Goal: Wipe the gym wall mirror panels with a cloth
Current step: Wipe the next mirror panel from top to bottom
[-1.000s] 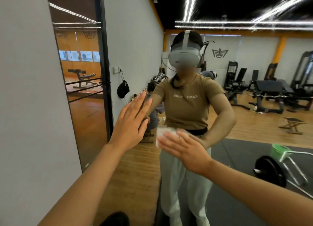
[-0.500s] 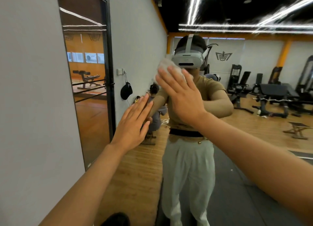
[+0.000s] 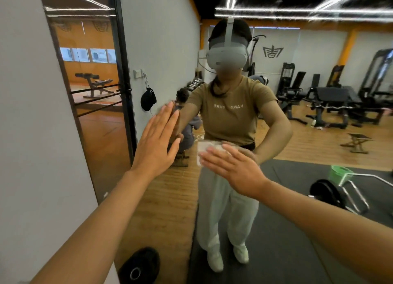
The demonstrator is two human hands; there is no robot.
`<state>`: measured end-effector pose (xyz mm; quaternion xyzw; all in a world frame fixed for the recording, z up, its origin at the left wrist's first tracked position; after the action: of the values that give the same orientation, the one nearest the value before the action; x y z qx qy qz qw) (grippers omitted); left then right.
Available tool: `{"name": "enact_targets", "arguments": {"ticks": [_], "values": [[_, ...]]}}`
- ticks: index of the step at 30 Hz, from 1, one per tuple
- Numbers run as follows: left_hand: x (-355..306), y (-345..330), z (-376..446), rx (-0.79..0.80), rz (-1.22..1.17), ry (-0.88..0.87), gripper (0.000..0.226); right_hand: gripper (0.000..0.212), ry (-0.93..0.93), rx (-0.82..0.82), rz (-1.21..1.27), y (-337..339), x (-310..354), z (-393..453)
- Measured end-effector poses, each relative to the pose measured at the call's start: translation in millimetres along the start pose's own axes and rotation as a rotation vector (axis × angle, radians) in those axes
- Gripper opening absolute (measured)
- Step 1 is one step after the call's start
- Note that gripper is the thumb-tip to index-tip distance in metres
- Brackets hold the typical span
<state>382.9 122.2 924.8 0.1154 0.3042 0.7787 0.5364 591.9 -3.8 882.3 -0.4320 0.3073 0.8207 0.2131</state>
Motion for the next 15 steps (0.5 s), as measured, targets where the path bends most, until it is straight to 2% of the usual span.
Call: {"name": "enact_targets", "arguments": {"ticks": [2,4,8,12,14,15], "values": [[-3,-5,-6,-0.043,0.015,0.061,0.075,0.058,-0.258,-0.120,0.080,16,-41,19],[-10,-15,-24,-0.098,0.023,0.112,0.072,0.053,-0.435,-0.181,0.128,28,-69,29],[-30,-53,-83,-0.162,-0.028,0.204,0.068,0.058,-0.561,-0.239,0.161,23,-58,28],[-35,-106,-140,-0.200,-0.067,0.298,0.060,0.064,-0.413,-0.215,0.162,-6,8,-1],[-30,-131,-164,-0.237,-0.097,0.319,0.056,0.065,-0.207,-0.111,0.121,-29,65,-28],[-27,-143,-176,-0.249,-0.110,0.322,0.055,0.069,-0.064,-0.007,0.101,-40,96,-45]]}}
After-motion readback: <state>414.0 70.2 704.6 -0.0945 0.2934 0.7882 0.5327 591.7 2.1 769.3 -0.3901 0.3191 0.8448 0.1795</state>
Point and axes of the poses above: each hand's wrist, its own z-axis towards the middle knuckle, its own y-axis out of the back of the hand, x = y × z, the point moved 2 cm from there along z, towards the middle knuckle, and after that the axes turned 9 degrees about -z, right-handed, at the moved point
